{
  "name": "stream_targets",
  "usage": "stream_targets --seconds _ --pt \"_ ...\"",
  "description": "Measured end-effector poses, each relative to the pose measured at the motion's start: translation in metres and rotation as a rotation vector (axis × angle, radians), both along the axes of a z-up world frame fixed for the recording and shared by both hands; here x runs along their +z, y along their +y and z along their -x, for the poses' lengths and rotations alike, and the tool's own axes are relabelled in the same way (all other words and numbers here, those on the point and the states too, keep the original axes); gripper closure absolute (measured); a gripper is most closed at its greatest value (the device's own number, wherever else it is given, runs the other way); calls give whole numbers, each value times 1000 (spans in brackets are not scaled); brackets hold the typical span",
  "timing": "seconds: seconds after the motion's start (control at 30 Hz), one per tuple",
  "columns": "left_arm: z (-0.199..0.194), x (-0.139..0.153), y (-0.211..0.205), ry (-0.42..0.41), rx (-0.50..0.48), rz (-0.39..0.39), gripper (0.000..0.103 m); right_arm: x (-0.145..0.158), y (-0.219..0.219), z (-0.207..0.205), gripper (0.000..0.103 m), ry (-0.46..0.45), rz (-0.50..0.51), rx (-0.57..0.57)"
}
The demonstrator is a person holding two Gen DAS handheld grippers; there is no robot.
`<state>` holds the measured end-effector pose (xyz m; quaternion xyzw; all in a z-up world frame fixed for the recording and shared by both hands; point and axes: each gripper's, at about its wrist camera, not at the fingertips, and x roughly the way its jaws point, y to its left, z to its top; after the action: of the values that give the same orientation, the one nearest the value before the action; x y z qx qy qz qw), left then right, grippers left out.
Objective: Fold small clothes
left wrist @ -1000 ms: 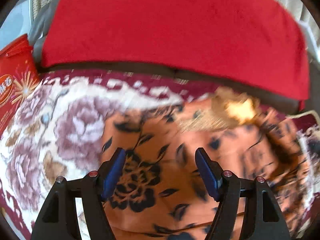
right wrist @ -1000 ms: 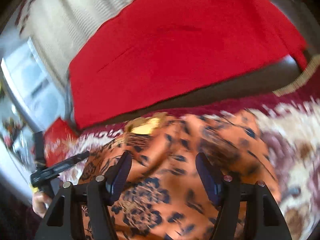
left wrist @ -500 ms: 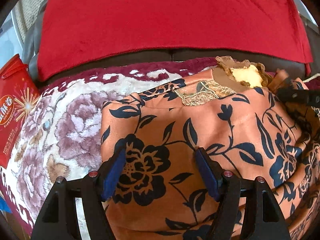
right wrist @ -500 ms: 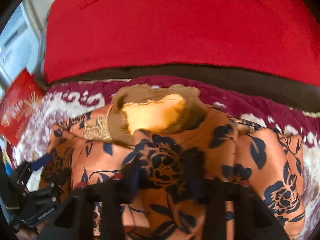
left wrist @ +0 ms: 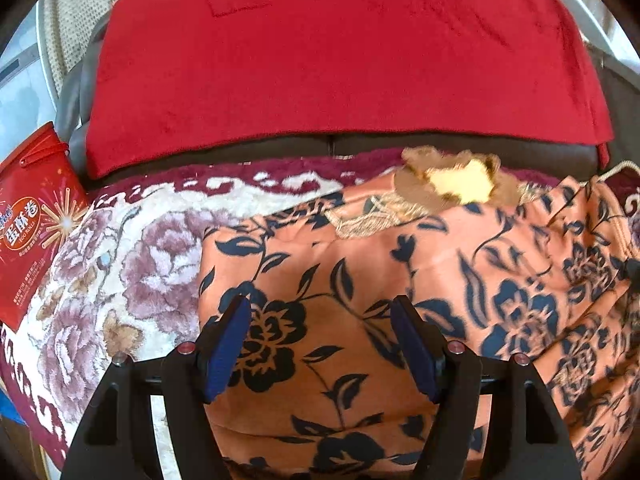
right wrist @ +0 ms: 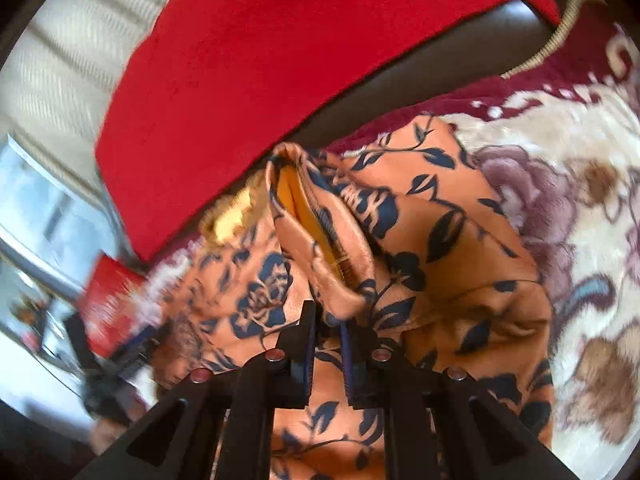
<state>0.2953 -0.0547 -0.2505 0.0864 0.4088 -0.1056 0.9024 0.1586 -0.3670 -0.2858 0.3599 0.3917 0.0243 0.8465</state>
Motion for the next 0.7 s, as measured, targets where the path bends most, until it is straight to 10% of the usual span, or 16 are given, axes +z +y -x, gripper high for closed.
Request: stream_targets --seconds 0.03,0.1,0.17,0.33,0.5,0.7 --pt "0 2 -1 -6 3 12 30 3 -5 1 79 -10 -21 -11" --pt "1 5 -4 -17 -4 30 30 11 -16 6 9 -46 -53 -52" --pt "3 4 -10 -25 -17 23 30 17 -23 12 6 -117 -58 -101" --pt "7 -11 -28 3 -62 -3 30 22 -15 -13 17 -156 -25 -49" --pt "11 -27 -37 -13 -76 -55 30 -1 13 -47 82 5 62 41" --pt "22 -12 -40 -68 -83 -11 30 42 22 -16 89 -130 267 -30"
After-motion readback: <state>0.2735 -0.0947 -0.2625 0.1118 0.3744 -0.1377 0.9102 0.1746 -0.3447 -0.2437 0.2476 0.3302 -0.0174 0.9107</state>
